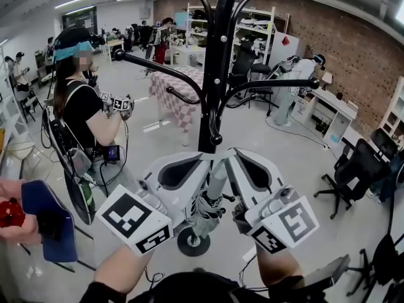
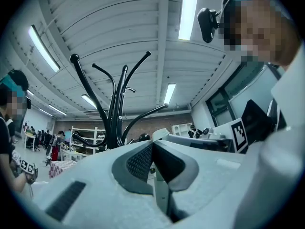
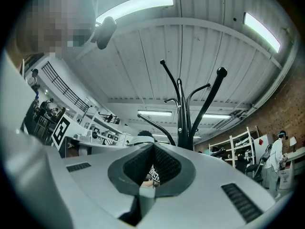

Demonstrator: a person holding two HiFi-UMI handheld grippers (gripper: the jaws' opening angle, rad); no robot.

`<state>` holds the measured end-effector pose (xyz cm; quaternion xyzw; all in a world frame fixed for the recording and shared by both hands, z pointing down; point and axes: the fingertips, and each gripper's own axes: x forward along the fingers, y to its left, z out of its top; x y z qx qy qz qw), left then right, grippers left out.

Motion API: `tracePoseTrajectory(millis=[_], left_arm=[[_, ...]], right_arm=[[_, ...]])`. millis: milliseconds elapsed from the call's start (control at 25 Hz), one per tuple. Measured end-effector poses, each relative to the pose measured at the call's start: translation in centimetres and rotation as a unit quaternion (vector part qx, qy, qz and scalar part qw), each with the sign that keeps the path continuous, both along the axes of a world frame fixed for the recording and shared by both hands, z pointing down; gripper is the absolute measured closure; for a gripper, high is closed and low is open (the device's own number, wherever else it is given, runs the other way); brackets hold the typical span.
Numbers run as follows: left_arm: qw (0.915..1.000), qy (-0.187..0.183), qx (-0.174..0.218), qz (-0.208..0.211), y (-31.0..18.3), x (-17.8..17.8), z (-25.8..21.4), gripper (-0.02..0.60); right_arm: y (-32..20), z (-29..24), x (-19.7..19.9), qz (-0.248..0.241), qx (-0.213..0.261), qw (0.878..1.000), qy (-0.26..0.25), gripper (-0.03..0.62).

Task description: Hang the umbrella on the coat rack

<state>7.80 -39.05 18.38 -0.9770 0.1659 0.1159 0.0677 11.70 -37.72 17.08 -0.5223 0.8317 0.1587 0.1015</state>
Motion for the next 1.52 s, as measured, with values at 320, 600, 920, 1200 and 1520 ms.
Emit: tracePoseTrajectory(millis=[320, 600, 920, 1200, 1520], left_arm=[[0.9998, 0.002, 0.012, -0.014, -2.1, 0.2, -0.7, 0.571], [0.9997, -0.005, 0.004, -0.025, -3.9, 0.5, -0.3, 0.571], [0.9992, -0.021, -0.015, -0.031, -6.4, 1.7, 0.8, 0.571], [0.9986, -0.019, -0.026, -0.042, -8.0, 2.4, 2.1, 0.571], [0.9973, -0.029, -0.04, -0.055, -9.5, 3.0, 3.9, 0.571]], right_arm=[[-1.9, -0.5, 0.4, 0.0, 0.007, 1.0, 0.002, 0.585], [-3.6, 0.2, 0.8, -0.001, -0.006, 1.0, 0.001, 0.586], [-6.5, 1.2, 1.6, 0.006, -0.028, 1.0, -0.005, 0.586], [-8.3, 2.5, 2.0, 0.014, -0.04, 0.999, -0.001, 0.585], [-9.8, 4.5, 2.3, 0.013, -0.06, 0.998, 0.001, 0.585]])
